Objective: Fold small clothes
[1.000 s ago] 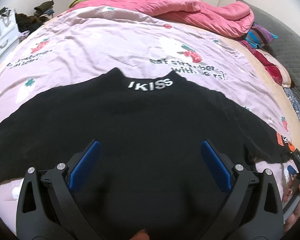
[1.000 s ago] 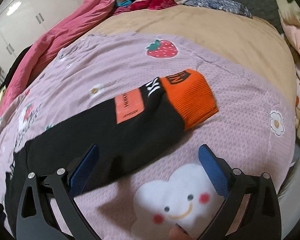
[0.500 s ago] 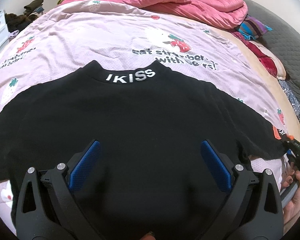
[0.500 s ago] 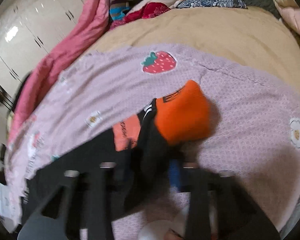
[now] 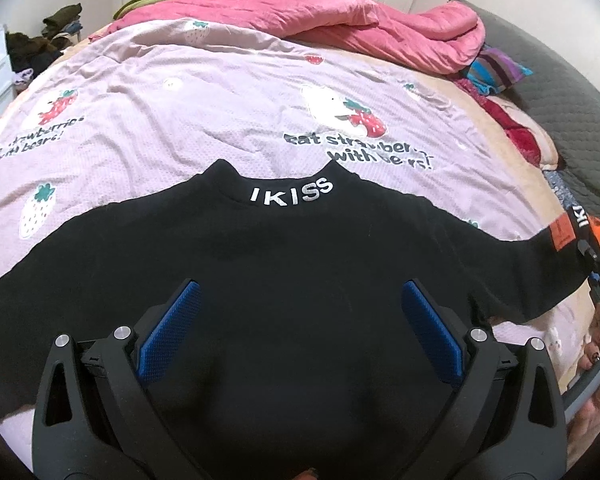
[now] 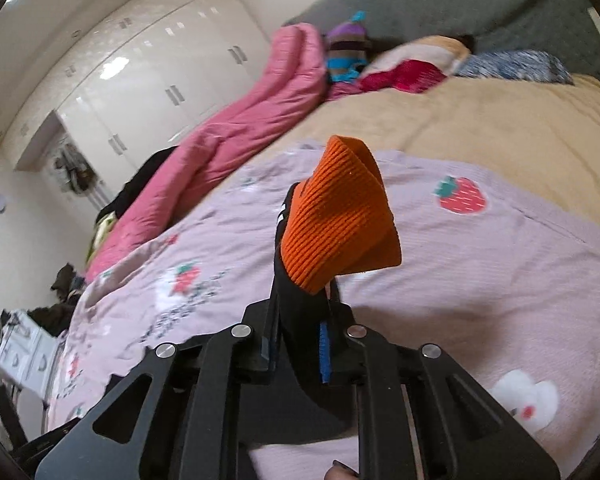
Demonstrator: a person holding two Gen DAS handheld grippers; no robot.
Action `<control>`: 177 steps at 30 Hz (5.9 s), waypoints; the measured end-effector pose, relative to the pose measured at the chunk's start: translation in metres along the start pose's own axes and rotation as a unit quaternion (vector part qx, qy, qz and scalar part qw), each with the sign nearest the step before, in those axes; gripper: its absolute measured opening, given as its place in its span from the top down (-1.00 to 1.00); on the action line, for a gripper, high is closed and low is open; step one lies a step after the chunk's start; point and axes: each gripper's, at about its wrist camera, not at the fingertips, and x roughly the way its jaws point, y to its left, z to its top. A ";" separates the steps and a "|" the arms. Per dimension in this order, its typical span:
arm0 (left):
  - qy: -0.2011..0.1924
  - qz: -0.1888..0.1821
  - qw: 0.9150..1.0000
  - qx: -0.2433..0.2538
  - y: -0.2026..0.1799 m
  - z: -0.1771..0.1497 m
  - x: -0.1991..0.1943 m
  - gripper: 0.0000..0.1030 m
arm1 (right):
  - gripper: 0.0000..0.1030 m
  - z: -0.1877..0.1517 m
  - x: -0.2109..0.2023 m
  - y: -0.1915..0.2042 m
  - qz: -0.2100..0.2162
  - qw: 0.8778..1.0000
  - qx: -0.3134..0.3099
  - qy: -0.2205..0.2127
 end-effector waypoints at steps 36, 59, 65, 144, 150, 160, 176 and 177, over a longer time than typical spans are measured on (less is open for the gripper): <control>-0.002 -0.138 0.979 -0.151 0.139 -0.016 -0.016 -0.82 | 0.70 -0.172 0.041 0.256 0.132 0.953 -0.234 0.142; 0.055 -0.188 0.973 -0.121 0.111 -0.041 0.017 -0.77 | -0.28 -0.197 -0.008 0.199 0.131 0.954 -0.217 0.158; 0.065 -0.149 0.983 -0.088 0.094 -0.043 0.031 -0.31 | -0.29 -0.185 -0.014 0.174 0.122 0.963 -0.189 0.150; 0.008 -0.094 0.995 -0.011 0.106 -0.041 -0.002 0.15 | -0.38 -0.165 0.041 0.173 0.033 0.953 -0.248 0.169; 0.057 -0.052 0.997 0.017 0.101 -0.059 0.024 -0.06 | -0.52 -0.171 0.070 0.161 -0.003 0.945 -0.245 0.216; 0.045 -0.062 0.997 0.018 0.104 -0.060 0.010 -0.36 | -0.73 -0.171 0.041 0.161 0.019 0.952 -0.248 0.177; 0.011 -0.020 1.000 -0.003 0.123 -0.064 -0.025 -0.82 | -0.91 -0.163 0.000 0.173 0.052 0.959 -0.242 0.135; 0.008 -0.018 1.000 -0.003 0.124 -0.065 -0.028 -0.82 | -0.91 -0.164 -0.002 0.175 0.052 0.959 -0.244 0.133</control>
